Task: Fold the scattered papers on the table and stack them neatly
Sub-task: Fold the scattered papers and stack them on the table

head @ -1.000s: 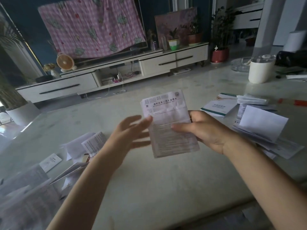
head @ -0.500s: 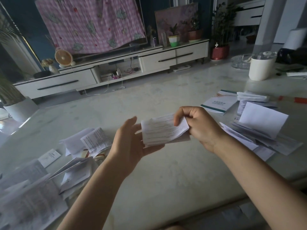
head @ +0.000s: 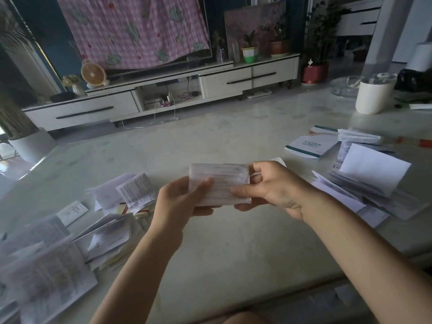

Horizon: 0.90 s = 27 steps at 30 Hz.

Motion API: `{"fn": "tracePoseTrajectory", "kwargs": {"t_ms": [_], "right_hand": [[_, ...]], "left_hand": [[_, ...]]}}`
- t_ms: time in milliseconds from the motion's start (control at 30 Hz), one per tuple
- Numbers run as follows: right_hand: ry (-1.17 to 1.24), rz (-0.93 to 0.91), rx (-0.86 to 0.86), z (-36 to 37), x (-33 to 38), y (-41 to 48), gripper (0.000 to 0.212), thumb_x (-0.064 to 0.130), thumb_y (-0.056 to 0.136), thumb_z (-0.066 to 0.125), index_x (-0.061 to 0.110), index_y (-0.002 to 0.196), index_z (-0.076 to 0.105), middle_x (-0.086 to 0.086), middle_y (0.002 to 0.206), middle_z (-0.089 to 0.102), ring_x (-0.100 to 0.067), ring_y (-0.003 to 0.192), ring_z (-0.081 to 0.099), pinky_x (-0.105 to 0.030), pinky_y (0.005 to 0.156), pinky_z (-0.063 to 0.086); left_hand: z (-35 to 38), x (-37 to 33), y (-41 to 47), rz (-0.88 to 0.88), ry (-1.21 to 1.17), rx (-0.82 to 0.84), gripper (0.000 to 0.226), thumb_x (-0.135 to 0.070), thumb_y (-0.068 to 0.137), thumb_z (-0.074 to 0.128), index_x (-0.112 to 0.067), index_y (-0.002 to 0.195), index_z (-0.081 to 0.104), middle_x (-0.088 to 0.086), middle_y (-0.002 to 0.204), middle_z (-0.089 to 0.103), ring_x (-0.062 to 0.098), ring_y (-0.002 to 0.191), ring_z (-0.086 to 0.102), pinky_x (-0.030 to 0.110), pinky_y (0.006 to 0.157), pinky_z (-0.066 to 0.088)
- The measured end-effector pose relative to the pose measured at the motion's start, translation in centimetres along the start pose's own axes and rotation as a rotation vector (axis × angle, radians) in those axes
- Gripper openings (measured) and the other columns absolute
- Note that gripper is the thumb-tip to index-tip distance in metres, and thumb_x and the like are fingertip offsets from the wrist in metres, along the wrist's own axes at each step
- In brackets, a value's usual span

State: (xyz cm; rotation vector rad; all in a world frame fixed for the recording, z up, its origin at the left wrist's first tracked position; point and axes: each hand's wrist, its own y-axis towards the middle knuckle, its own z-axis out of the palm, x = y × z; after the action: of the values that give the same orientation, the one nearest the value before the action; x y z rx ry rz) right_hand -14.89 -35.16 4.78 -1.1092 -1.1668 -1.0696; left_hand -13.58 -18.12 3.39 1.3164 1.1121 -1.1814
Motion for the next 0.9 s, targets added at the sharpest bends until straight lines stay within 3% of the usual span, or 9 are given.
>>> {"fn": "tracePoseTrajectory", "kwargs": {"t_ms": [100,200,367,500,600,667,733,800,900], "right_hand": [[0.131,-0.023,-0.114,1.9,-0.9,0.2,0.018,-0.009,0.077,0.066,0.001,0.091,0.061,-0.013,0.083,0.066,-0.017,0.058,0.066,-0.029,0.054,0.058],[-0.003,-0.014,-0.061,4.2,-2.3,0.1,0.018,-0.001,0.082,0.066,0.000,0.100,0.062,-0.017,0.090,0.068,-0.026,0.063,0.067,-0.036,0.060,0.059],[-0.321,-0.075,-0.135,3.1,-1.8,1.1,0.007,0.013,0.088,0.060,0.012,0.082,0.057,-0.005,0.075,0.064,-0.020,0.057,0.061,-0.027,0.050,0.050],[-0.907,-0.244,-0.424,-0.5,-2.3,3.2,0.011,0.013,0.083,0.061,0.017,0.092,0.066,-0.004,0.100,0.064,-0.018,0.094,0.057,-0.024,0.081,0.042],[-1.192,-0.088,-0.079,-0.7,-3.4,3.8,0.037,0.024,0.086,0.058,0.028,0.123,0.060,-0.013,0.153,0.024,-0.025,0.142,0.019,-0.029,0.114,0.017],[-1.252,0.044,0.054,-0.2,-4.0,4.2,0.049,0.038,0.091,0.052,0.034,0.138,0.041,-0.012,0.158,-0.004,-0.026,0.145,-0.003,-0.032,0.118,0.004],[-1.324,0.076,0.030,-0.2,-4.4,4.3,0.059,0.050,0.093,0.043,0.032,0.146,0.025,-0.010,0.157,-0.012,-0.026,0.145,-0.005,-0.035,0.116,0.003],[-1.441,0.063,-0.029,-0.4,-4.9,4.9,0.066,0.054,0.093,0.037,0.021,0.148,0.021,-0.006,0.158,-0.004,-0.025,0.145,0.002,-0.037,0.114,0.007],[-1.329,-0.206,-0.247,-0.9,-5.4,5.9,0.052,0.040,0.092,0.051,0.007,0.133,0.047,-0.010,0.141,0.044,-0.026,0.129,0.040,-0.033,0.102,0.029]], "left_hand": [[0.0,1.1,-0.3,-0.104,-0.278,-0.017,0.019,-0.026,0.080,0.062,-0.010,0.089,0.067,0.002,0.080,0.071,0.013,0.076,0.067,0.025,0.072,0.052],[0.8,1.8,-0.9,-0.184,-0.511,-0.001,0.027,-0.023,0.085,0.054,-0.003,0.101,0.063,0.017,0.100,0.070,0.025,0.090,0.067,0.040,0.086,0.050],[-0.4,2.5,0.6,-0.165,-0.611,-0.128,0.018,-0.011,0.096,0.044,-0.006,0.097,0.061,0.006,0.084,0.073,0.015,0.078,0.070,0.032,0.076,0.054],[-1.2,3.6,1.2,-0.289,-0.560,-0.124,0.018,-0.005,0.095,0.043,-0.007,0.091,0.061,0.005,0.076,0.074,0.014,0.070,0.071,0.034,0.073,0.050],[-1.5,3.7,2.2,-0.370,-0.548,-0.091,0.020,-0.002,0.092,0.041,-0.006,0.090,0.060,0.006,0.074,0.072,0.017,0.067,0.070,0.035,0.069,0.050],[-1.7,3.6,3.3,-0.408,-0.508,-0.050,0.022,0.000,0.090,0.039,-0.004,0.090,0.061,0.009,0.076,0.072,0.020,0.071,0.069,0.035,0.070,0.051],[-1.6,3.6,4.1,-0.415,-0.432,-0.028,0.022,0.002,0.090,0.039,-0.003,0.089,0.061,0.011,0.082,0.071,0.022,0.076,0.068,0.036,0.075,0.051],[-1.8,3.8,4.7,-0.383,-0.378,-0.031,0.020,0.003,0.091,0.041,-0.003,0.090,0.060,0.015,0.091,0.068,0.025,0.083,0.065,0.038,0.082,0.051],[-2.3,4.2,4.8,-0.320,-0.352,-0.056,0.016,0.003,0.092,0.044,-0.003,0.092,0.059,0.013,0.087,0.065,0.023,0.079,0.064,0.036,0.076,0.052]]}}
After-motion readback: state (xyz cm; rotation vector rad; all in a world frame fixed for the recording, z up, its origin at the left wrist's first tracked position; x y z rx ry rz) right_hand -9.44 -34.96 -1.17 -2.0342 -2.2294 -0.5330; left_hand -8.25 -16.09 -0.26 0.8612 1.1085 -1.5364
